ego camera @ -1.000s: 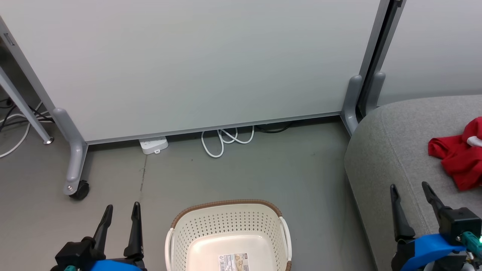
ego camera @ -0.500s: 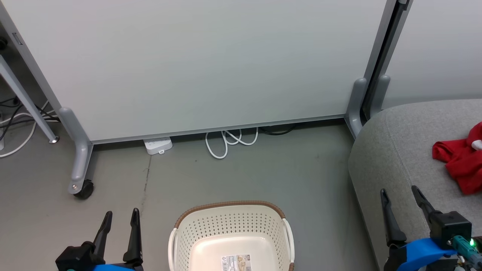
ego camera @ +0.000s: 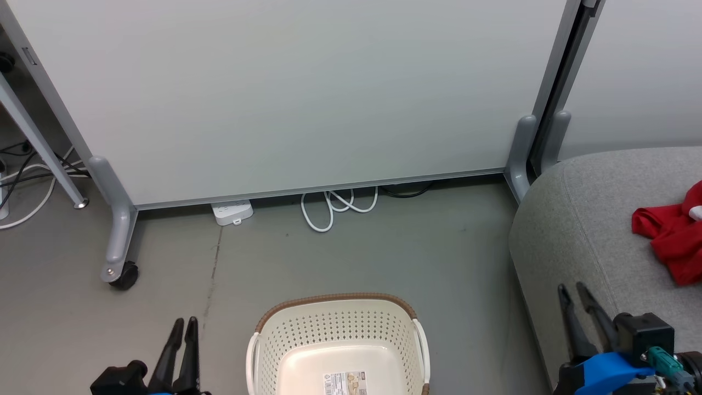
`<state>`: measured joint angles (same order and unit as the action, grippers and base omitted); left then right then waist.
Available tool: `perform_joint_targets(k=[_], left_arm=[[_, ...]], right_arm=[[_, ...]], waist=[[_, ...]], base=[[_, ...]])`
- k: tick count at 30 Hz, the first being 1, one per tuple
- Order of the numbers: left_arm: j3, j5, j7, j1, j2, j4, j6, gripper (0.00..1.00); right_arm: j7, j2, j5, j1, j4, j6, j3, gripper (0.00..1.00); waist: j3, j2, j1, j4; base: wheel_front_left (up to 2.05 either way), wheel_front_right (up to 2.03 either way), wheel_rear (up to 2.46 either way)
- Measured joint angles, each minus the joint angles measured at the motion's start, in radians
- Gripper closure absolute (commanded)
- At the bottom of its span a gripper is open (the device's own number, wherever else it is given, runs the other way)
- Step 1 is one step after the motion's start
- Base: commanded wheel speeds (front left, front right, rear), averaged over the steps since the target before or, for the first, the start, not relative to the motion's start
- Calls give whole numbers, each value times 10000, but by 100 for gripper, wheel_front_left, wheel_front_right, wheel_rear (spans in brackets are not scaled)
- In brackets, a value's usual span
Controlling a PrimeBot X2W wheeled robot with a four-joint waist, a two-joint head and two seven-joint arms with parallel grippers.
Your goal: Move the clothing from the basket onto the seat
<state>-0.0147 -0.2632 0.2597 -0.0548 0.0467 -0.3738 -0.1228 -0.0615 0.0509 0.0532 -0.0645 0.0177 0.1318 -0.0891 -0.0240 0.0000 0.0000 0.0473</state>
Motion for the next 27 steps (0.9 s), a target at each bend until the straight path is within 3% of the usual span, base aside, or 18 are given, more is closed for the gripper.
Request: perform_joint_targets(k=[9,27], left_arm=[[21,-81,-75,462,-190,-759,-2,100],[270,-3150,-926,394,-184,-355,-4,100]], right_arm=[[-13,-56,-132,-35,-928,2,-10,100],[-107,-58,-3910,83,-1344,0,-59,100]], waist=[[1,0,0,-3],[41,0,0,-72]], base=[[0,0,0],[0,0,0]])
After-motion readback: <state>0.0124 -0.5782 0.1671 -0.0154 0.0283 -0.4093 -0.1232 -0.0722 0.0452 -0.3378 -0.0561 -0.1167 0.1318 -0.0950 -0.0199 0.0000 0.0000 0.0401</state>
